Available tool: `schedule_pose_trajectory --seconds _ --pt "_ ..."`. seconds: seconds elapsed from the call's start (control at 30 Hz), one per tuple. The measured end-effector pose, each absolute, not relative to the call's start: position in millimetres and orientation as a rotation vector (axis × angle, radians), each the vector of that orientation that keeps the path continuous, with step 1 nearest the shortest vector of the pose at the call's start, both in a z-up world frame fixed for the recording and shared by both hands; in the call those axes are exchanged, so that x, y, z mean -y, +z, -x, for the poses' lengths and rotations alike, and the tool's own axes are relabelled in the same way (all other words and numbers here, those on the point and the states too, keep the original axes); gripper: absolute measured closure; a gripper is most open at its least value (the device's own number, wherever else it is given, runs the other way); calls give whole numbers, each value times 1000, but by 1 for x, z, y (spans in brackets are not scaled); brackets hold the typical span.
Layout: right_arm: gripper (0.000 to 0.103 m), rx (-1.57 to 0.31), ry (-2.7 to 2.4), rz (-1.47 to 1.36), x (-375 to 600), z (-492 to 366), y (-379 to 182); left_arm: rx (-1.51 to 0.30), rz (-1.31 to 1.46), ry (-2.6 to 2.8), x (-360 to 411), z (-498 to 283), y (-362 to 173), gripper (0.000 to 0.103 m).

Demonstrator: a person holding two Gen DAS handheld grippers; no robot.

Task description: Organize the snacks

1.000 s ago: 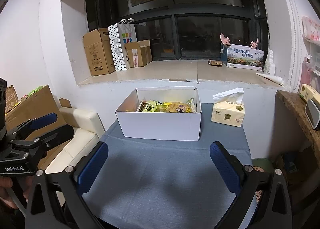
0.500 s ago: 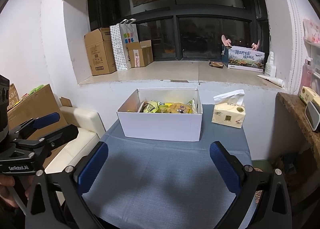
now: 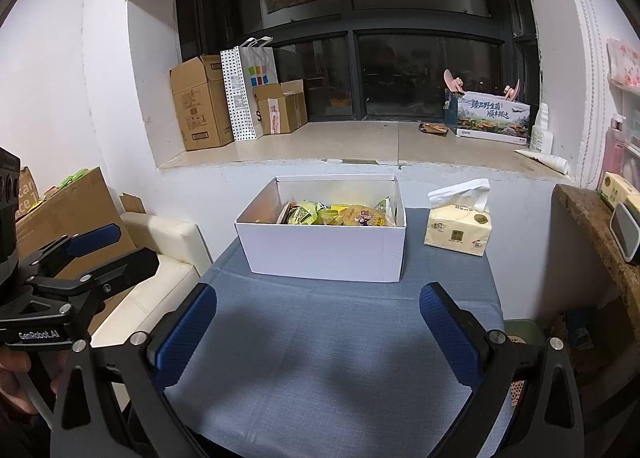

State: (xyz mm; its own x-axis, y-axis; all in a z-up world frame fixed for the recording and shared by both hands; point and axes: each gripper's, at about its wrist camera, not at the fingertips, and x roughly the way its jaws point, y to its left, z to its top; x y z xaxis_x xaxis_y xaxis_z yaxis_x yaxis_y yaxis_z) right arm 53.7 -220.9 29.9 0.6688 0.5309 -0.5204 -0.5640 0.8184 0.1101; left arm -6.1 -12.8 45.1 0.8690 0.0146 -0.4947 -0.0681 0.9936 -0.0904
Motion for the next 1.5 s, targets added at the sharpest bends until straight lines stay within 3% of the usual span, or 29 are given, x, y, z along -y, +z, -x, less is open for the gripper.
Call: schedule_pose_trajectory --seconds 1.5 --pt "0 -570 628 69 219 -51 29 -523 104 47 10 8 45 0"
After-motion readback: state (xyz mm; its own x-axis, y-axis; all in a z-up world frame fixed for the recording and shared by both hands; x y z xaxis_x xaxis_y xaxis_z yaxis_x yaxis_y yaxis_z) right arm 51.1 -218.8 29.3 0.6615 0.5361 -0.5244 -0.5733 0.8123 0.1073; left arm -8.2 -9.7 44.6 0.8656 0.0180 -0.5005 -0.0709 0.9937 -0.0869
